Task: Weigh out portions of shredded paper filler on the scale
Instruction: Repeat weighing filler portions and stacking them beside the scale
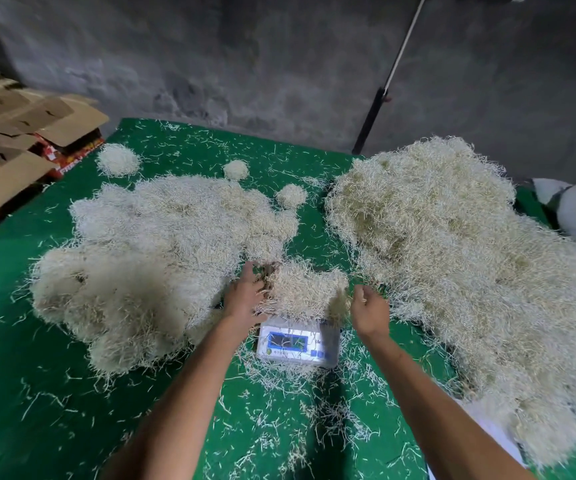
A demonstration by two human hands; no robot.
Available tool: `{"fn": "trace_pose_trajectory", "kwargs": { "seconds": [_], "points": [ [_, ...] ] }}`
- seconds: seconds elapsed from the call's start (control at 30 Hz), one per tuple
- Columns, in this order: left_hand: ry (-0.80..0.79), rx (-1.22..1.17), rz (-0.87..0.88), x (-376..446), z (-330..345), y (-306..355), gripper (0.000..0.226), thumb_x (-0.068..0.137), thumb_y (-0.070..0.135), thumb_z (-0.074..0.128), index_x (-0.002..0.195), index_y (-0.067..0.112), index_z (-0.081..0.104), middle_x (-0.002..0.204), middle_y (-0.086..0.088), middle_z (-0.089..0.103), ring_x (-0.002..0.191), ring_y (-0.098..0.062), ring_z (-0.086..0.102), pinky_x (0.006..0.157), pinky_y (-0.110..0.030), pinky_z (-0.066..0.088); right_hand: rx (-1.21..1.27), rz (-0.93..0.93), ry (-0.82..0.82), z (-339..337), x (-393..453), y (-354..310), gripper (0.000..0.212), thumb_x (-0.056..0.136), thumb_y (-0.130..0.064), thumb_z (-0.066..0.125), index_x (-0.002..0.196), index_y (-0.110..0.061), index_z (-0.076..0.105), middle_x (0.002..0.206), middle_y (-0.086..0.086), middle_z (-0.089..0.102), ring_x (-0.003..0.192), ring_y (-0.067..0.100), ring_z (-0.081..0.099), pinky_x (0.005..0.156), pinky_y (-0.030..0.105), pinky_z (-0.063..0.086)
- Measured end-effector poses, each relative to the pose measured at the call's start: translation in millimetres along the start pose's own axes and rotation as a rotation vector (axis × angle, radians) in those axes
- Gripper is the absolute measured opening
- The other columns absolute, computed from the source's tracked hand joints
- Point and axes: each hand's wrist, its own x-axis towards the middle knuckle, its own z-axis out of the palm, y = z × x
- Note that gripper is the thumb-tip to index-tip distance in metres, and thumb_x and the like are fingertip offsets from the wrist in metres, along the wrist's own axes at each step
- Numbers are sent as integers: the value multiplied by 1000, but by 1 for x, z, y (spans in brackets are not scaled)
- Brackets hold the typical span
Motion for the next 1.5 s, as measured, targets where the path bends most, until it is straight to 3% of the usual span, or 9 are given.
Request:
{"fn": "trace_pose_trajectory", "kwargs": {
  "seconds": [0.13, 0.27, 0.37, 0.5, 0.63, 0.87, 1.2, 1.4, 1.5],
  "points": [
    [-116, -119, 14, -28, -22, -14, 70, 102, 66, 28, 150, 17, 39, 146, -10, 55, 124, -31, 59, 102, -55, 49, 129, 25, -26, -5, -51, 1, 47, 110, -37, 40, 143, -6, 51, 146, 13, 55, 132, 29, 53, 111, 43, 40],
    [-219, -465, 15, -61, -35, -44, 74, 99, 70, 30, 148, 17, 43, 141, -12, 61, 126, -30, 61, 113, -54, 39, 407, 138, -94, -14, -104, 7, 54, 107, -55, 32, 131, -17, 62, 137, 6, 63, 127, 23, 58, 117, 53, 36],
    [-265, -703, -32, -86, -43, -79, 78, 95, 76, 29, 146, 20, 46, 140, -10, 62, 128, -29, 60, 117, -56, 31, 694, 213, -73, -13, -145, 22, 55, 104, -61, 25, 121, -26, 64, 125, -3, 70, 125, 18, 60, 119, 50, 36],
    [-235, -798, -165, -111, -43, -106, 81, 91, 80, 33, 144, 22, 50, 138, -10, 64, 128, -33, 59, 117, -58, 30, 977, 282, -109, -3, -184, 50, 71, 101, -68, 22, 139, -19, 57, 134, -4, 68, 129, 13, 59, 120, 46, 33],
    [-224, -845, -172, -122, -46, -112, 82, 90, 79, 37, 146, 21, 49, 139, -11, 63, 127, -34, 60, 117, -58, 31, 1200, 427, -87, -7, -194, 55, 73, 101, -67, 26, 142, -13, 54, 134, 9, 68, 129, 25, 61, 116, 46, 37],
    [-249, -948, -166, -126, -58, -110, 82, 91, 77, 40, 147, 17, 47, 142, -11, 60, 129, -33, 59, 115, -57, 34, 1265, 415, -169, 1, -217, 57, 75, 97, -69, 39, 145, -13, 50, 139, 16, 62, 130, 30, 60, 109, 46, 41],
    [-256, -932, -146, -120, -61, -104, 81, 91, 76, 42, 147, 17, 47, 142, -10, 61, 128, -32, 60, 115, -55, 35, 1252, 360, -201, 9, -207, 41, 71, 101, -64, 34, 143, -10, 50, 136, 19, 64, 130, 34, 59, 115, 49, 38],
    [-336, -997, -131, -95, -47, -93, 84, 89, 76, 42, 149, 18, 44, 146, -10, 57, 133, -32, 55, 118, -55, 29, 1271, 338, -176, 8, -173, 33, 71, 100, -64, 35, 143, -9, 51, 135, 21, 64, 130, 35, 58, 114, 48, 39],
    [-316, -907, -97, -75, -25, -72, 77, 93, 75, 36, 144, 20, 49, 143, -9, 60, 131, -30, 58, 117, -55, 31, 1153, 254, -180, 3, -137, 22, 66, 101, -61, 36, 141, -11, 53, 131, 18, 66, 124, 29, 63, 108, 43, 45]
  ]
}}
